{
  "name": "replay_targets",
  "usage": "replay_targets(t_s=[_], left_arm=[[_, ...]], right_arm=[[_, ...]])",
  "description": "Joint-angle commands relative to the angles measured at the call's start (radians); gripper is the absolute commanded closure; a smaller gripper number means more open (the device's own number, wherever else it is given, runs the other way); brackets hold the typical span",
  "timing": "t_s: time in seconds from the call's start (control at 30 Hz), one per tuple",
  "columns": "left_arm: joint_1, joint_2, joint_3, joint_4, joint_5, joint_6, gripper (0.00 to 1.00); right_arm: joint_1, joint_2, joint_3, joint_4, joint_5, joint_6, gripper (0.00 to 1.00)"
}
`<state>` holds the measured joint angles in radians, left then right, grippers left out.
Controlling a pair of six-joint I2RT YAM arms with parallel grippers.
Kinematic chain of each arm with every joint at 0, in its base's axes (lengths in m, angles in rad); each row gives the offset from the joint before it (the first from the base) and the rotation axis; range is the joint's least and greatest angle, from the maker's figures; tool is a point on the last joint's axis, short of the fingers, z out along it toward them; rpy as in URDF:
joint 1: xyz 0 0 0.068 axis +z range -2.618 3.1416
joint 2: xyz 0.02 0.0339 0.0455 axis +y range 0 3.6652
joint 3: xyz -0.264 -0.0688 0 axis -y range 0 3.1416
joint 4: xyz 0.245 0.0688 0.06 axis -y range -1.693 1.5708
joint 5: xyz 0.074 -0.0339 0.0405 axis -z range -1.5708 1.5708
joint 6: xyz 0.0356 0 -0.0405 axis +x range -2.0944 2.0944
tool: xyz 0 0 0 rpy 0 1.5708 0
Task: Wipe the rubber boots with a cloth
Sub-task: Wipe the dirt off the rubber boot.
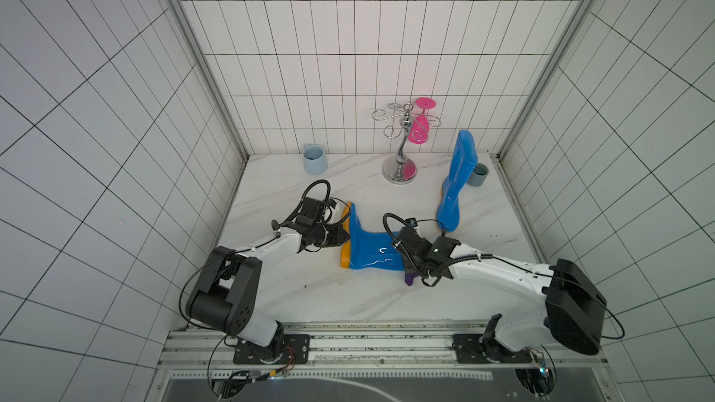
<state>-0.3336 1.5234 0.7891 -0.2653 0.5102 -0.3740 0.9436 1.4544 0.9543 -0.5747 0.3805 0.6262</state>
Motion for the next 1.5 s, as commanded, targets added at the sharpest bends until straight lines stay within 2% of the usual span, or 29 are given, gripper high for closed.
replay_targets(t_s=[0.0,0.27,0.5,0.77,1.0,1.47], left_arm=[[0.008,0.027,-0.004,-0.041,-0.08,0.021,0.85],[0.009,0.036,-0.004,-0.038,-0.082,0.018,0.85],[0.01,0.04,-0.004,-0.038,-0.082,0.018,0.86],[0.01,0.04,-0.006,-0.044,-0.086,0.02,0.85],[0.002,0.041,-0.011,-0.05,-0.095,0.02,0.86],[-0.002,0.04,-0.014,-0.062,-0.11,0.023,0.86]], right_arm=[[0.024,0.031,0.163,0.113,-0.063,-0.063,1.0],[0.037,0.128,0.16,0.367,-0.236,-0.08,1.0],[0.097,0.226,0.146,0.507,-0.294,-0.082,1.0],[0.123,0.279,0.09,0.593,-0.295,-0.08,1.0],[0.119,0.3,0.08,0.633,-0.233,-0.124,1.0],[0.032,0.322,0.079,0.701,-0.235,-0.163,1.0]])
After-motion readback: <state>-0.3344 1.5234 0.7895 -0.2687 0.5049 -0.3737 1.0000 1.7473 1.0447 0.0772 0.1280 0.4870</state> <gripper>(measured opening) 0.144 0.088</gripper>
